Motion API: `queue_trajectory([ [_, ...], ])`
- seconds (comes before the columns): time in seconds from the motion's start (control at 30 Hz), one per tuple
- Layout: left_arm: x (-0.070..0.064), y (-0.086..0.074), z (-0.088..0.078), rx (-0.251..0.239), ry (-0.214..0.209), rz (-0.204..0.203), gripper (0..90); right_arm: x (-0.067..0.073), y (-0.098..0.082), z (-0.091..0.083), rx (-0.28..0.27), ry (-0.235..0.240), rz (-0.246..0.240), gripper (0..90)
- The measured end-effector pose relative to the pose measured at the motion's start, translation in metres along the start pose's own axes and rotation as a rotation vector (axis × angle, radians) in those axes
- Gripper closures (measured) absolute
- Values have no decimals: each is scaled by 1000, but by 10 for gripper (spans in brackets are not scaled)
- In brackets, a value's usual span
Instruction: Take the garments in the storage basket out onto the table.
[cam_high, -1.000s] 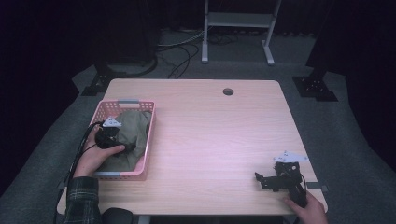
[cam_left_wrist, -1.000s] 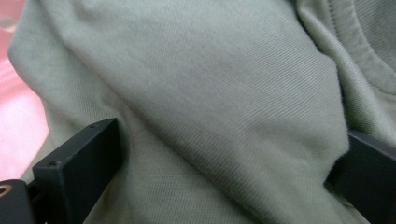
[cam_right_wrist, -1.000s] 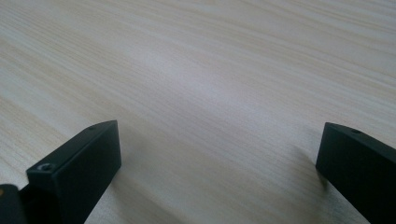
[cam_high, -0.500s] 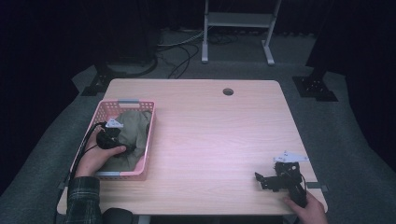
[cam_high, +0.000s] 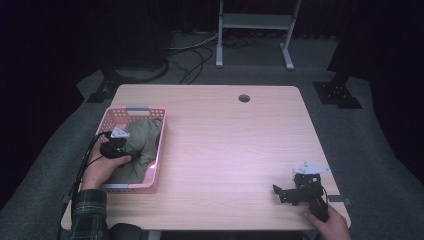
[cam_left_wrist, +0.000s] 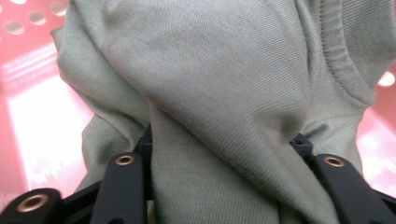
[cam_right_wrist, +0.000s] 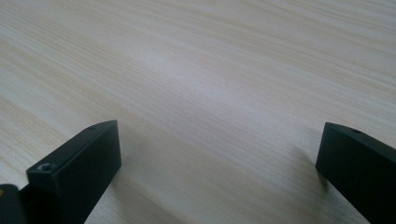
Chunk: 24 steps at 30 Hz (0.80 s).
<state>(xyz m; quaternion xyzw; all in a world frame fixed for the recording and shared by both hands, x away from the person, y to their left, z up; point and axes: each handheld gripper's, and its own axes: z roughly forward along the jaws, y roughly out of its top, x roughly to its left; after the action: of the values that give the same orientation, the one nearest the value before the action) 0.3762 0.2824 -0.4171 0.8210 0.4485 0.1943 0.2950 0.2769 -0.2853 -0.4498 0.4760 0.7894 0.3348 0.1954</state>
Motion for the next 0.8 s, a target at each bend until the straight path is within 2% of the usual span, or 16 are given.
queue_trajectory([
  [0.3,-1,3,-3,16,-10,5,555,0,0,0,1,0,0,0],
  [0.37,0,4,-5,13,-13,-17,557,0,0,0,1,0,-1,0],
  [0.8,-2,13,-20,-47,-22,-84,555,0,0,0,1,0,-1,0],
])
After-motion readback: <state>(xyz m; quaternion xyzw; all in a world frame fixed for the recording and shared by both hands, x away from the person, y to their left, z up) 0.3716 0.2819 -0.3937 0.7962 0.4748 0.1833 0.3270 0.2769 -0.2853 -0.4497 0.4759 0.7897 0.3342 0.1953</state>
